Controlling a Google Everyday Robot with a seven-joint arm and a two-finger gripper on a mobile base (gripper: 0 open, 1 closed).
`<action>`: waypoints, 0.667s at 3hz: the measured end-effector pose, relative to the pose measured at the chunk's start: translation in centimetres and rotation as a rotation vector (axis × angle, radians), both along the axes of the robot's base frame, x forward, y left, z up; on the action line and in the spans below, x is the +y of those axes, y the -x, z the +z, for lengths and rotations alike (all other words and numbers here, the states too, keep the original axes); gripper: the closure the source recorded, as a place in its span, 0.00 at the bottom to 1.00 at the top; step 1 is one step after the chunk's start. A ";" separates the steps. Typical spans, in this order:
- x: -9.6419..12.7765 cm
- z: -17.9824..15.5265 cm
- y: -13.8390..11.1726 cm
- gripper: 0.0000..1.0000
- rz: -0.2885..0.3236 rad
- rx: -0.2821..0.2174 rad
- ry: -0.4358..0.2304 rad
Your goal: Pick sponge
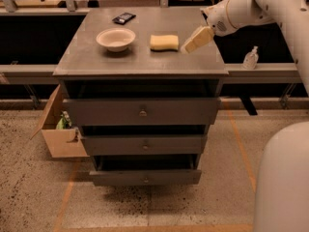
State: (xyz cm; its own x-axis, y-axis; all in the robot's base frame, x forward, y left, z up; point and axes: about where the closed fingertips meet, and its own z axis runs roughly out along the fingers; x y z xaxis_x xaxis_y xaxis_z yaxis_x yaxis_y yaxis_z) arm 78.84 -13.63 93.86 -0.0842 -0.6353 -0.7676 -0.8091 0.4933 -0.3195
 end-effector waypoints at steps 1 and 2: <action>0.0 0.0 0.0 0.00 0.001 0.000 0.001; -0.3 0.0 -0.8 0.00 -0.036 -0.023 -0.040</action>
Offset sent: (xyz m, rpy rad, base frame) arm 0.0355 -0.0305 -0.0018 0.2530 -0.1596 -0.2395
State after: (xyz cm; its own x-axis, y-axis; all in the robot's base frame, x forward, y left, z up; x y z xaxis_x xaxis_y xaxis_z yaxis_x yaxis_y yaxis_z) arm 79.67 -13.97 93.82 -0.0882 -0.6010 -0.7944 -0.7832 0.5346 -0.3175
